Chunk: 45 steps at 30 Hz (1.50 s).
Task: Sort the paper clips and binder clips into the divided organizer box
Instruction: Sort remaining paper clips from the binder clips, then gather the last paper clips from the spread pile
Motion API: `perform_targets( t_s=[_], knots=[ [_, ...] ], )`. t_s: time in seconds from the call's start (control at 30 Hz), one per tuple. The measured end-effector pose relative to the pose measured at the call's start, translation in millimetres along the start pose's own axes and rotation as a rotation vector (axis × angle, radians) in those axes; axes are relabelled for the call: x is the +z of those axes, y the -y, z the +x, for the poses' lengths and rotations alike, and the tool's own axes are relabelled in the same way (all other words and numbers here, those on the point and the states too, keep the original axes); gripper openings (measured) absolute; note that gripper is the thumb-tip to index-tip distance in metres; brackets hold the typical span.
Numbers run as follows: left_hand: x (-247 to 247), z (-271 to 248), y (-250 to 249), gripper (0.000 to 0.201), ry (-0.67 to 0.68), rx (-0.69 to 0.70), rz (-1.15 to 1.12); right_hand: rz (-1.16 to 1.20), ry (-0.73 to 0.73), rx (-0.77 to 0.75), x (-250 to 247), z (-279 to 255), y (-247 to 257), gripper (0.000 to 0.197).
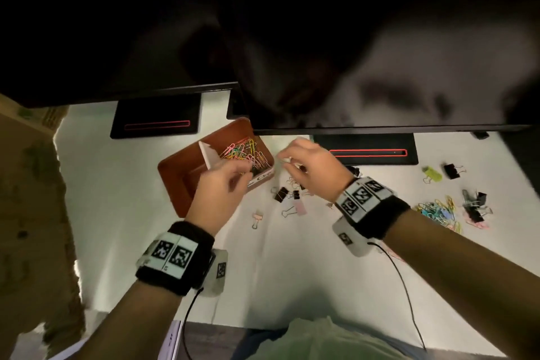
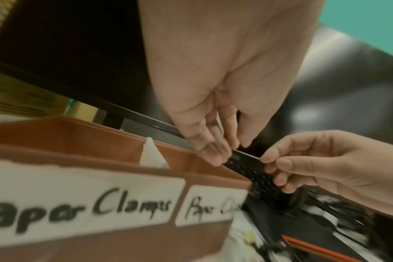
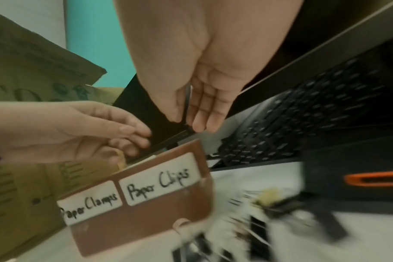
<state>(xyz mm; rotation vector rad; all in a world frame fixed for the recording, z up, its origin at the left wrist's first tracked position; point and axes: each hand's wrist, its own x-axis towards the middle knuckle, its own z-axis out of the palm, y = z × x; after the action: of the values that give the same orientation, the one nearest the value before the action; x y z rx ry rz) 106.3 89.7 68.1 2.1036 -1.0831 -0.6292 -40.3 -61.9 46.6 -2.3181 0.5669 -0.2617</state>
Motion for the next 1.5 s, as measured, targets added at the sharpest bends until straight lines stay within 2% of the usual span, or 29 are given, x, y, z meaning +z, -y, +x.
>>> perform_targets(
  t_s=[0.13,0.27,0.37,0.47,0.57,0.7,0.87,1.0,1.07,1.1,1.17,1.2,1.33,1.43,1.5],
  knots=[
    [34.7,-20.9,-4.4,0.011,0.198,0.101,-0.034,-0.181,0.025,0.192,-31.5,-58.2,-51.8,0.019],
    [81.6,-28.4,-0.9,0.012,0.359,0.175,0.045,-0.296,0.146,0.377,-50.9,-104.0,-79.4,0.027],
    [106.3,-25.3,0.9,0.027,0.306,0.163,0.25,-0.335,0.217,0.463,-54.6,-124.2,-90.2,0.035],
    [116.9,-15.1,-4.1,0.043,0.248,0.043,0.341,-0.347,0.29,0.536,-50.6,-134.6,-97.8,0.045],
    [123.0,-0.1,-7.1,0.059,0.285,-0.062,0.348,-0.326,0.311,0.557,-46.0,-136.1,-102.4,0.047],
    [127.5,20.6,-8.6,0.066,0.361,-0.083,0.381,-0.249,0.297,0.56,-44.2,-131.9,-110.4,0.039],
    [133.0,34.2,-7.3,0.055,0.444,-0.144,0.43,-0.171,0.313,0.573,-45.0,-126.9,-122.0,0.035],
    [135.4,30.5,4.0,0.05,0.538,-0.048,0.744,-0.183,0.325,0.529,-45.7,-127.4,-128.7,0.022],
    [134.5,23.5,3.2,0.044,0.565,-0.047,0.75,-0.181,0.321,0.508,-47.5,-129.1,-130.1,0.017],
    [132.2,18.0,-0.5,0.039,0.554,-0.105,0.654,-0.186,0.32,0.495,-48.9,-129.7,-130.7,0.016],
    [128.9,13.0,-0.2,0.03,0.405,-0.135,0.502,-0.213,0.304,0.463,-52.4,-130.2,-132.5,0.017],
    [127.9,13.5,5.6,0.032,0.362,-0.068,0.533,-0.219,0.289,0.449,-54.4,-130.0,-133.7,0.017],
    [124.8,12.4,12.8,0.043,0.324,-0.009,0.582,-0.173,0.21,0.46,-64.8,-125.9,-137.0,0.02],
    [122.1,13.4,5.9,0.026,0.303,0.012,0.619,-0.189,0.13,0.47,-72.8,-119.1,-140.2,0.02],
    [120.7,16.4,4.8,0.023,0.291,0.025,0.638,-0.197,0.103,0.486,-74.0,-114.3,-142.9,0.021]
  ],
)
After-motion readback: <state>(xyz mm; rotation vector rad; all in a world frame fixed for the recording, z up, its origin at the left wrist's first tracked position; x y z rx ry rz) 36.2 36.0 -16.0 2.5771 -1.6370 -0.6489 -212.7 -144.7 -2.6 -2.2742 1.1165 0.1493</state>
